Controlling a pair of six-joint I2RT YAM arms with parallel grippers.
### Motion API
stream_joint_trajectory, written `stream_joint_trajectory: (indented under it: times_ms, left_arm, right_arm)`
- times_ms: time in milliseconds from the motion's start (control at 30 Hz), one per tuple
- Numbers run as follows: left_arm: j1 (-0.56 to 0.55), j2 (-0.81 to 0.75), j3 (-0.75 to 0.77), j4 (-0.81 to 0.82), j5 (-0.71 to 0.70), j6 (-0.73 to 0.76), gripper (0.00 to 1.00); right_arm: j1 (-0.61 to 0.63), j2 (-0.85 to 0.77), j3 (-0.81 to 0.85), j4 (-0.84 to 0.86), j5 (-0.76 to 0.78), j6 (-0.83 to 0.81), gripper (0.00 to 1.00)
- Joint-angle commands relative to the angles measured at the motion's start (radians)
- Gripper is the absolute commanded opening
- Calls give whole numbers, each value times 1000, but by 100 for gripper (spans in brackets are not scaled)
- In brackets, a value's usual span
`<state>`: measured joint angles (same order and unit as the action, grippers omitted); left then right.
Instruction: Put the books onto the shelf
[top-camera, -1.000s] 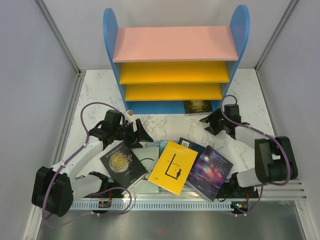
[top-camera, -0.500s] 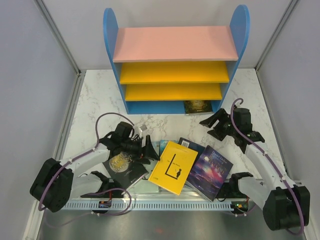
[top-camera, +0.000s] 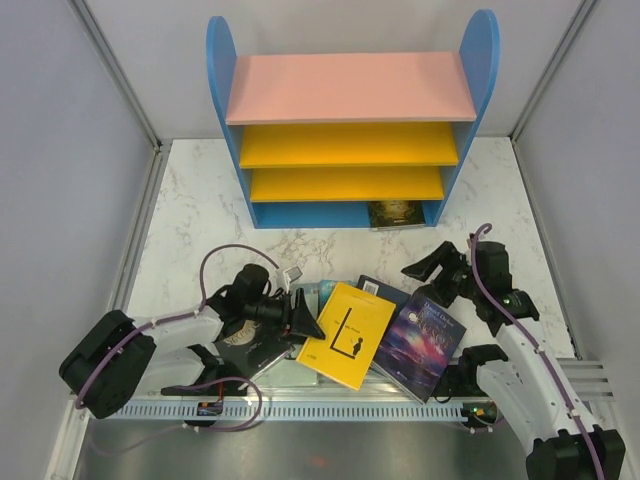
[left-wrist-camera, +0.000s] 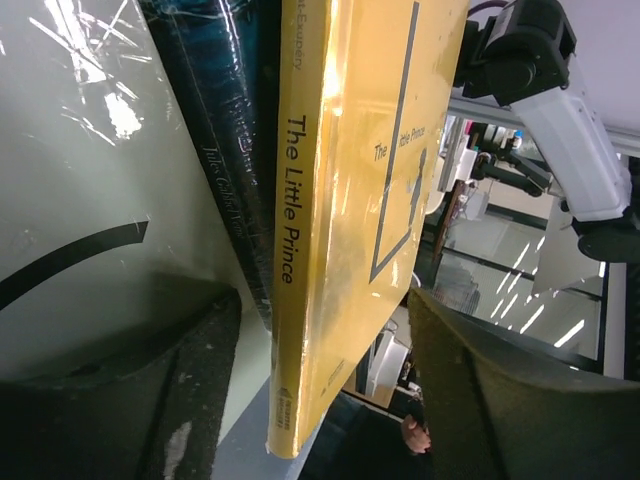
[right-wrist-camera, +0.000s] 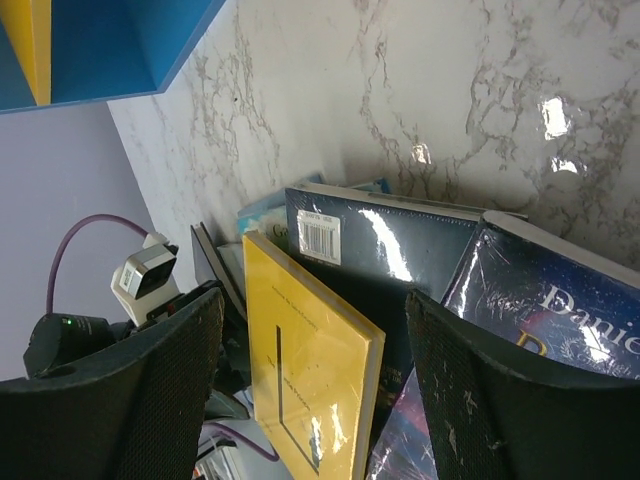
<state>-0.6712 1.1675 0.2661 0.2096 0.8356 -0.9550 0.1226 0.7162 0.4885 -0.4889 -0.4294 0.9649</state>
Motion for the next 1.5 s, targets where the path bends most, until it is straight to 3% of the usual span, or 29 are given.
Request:
stream_joint_trajectory:
  times_ms: [0, 267, 300, 367, 400, 467, 633, 800, 967, 1200, 1467]
  left_arm:
    - [-14, 24, -83, 204, 17, -103, 68]
    - [-50, 98, -123, 410, 40, -188, 46]
    - [-56, 115, -122, 419, 43, -191, 38]
    - [-70, 133, -123, 474, 45, -214, 31]
    - [-71, 138, -125, 490, 43, -223, 16]
    - [-70, 146, -134, 519, 37, -251, 3]
    - [-71, 51, -119, 473, 33, -268, 2]
    - [-53, -176, -22, 193, -53, -215, 2]
    - [-7, -233, 76, 195, -125, -284, 2]
    - [9, -187, 169, 231, -214, -369, 2]
    - [10, -66, 145, 477, -256, -482, 2]
  right_arm:
    - [2, -35, 10, -77, 7, -12, 78]
    - [2, -98, -1, -132, 9, -15, 77]
    - [2, -104, -1, -134, 9, -15, 77]
    - [2, -109, -1, -140, 11, -17, 78]
    - [2, -113, -1, -142, 9, -17, 78]
    - [2, -118, 4, -146, 9, -15, 77]
    - [2, -130, 27, -143, -12, -15, 79]
    - [3, -147, 10, -76, -80, 35, 84]
    - [5, -185, -48, 33, -129, 129, 91]
    - [40, -228, -87, 128, -134, 232, 94]
    - [123, -239, -128, 246, -88, 363, 94]
